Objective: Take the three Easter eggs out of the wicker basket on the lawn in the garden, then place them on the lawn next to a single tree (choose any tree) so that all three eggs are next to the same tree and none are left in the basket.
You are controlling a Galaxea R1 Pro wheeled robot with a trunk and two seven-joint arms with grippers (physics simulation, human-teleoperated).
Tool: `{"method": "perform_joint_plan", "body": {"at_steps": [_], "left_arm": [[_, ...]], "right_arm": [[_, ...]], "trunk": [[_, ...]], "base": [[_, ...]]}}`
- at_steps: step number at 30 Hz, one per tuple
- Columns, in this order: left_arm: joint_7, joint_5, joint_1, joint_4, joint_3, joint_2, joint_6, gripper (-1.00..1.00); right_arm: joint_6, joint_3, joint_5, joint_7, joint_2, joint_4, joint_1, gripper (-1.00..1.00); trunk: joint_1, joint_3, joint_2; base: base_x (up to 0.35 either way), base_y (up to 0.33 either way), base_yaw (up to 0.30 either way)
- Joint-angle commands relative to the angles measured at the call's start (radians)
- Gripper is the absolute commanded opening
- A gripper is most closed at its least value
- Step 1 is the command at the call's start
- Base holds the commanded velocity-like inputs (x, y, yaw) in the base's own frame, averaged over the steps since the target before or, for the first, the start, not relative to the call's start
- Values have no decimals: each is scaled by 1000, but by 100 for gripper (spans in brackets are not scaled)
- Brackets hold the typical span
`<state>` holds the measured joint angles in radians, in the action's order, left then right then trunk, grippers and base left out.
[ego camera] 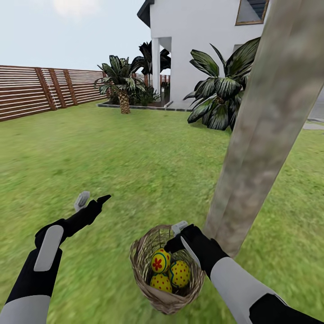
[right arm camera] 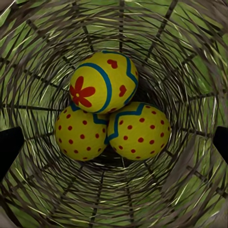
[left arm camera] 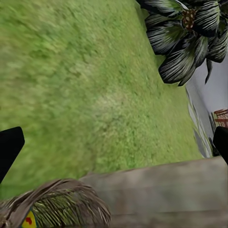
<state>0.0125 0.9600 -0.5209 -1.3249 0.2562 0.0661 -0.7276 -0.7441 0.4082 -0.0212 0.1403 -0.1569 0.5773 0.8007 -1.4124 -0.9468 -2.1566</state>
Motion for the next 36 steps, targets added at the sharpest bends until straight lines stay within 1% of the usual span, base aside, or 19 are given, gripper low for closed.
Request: {"method": "perform_joint_plan", "body": {"at_steps": [1, 9, 16, 36], "left_arm": [[1, 5, -1, 0, 1, 0, -6, 100], [1, 5, -1, -1, 1, 0, -6, 100], [1, 5, -1, 0, 1, -1, -6, 100], [1, 5, -1, 1, 1, 0, -6, 100]], "right_arm": [[-5, 3, -2, 1, 1, 1, 1, 100], [-8, 3, -6, 1, -1, 0, 7, 100], [-32, 3, -5, 4, -1, 1, 8, 100], [-34, 3, -7, 7, -1, 2, 9, 100]], "trunk": [[-4, -4, -8], [-34, -29, -64], [-61, -51, -113], [-138, -114, -253]], "base": [[0, 0, 0], [0, 0, 0], [0, 0, 0], [0, 0, 0]]}}
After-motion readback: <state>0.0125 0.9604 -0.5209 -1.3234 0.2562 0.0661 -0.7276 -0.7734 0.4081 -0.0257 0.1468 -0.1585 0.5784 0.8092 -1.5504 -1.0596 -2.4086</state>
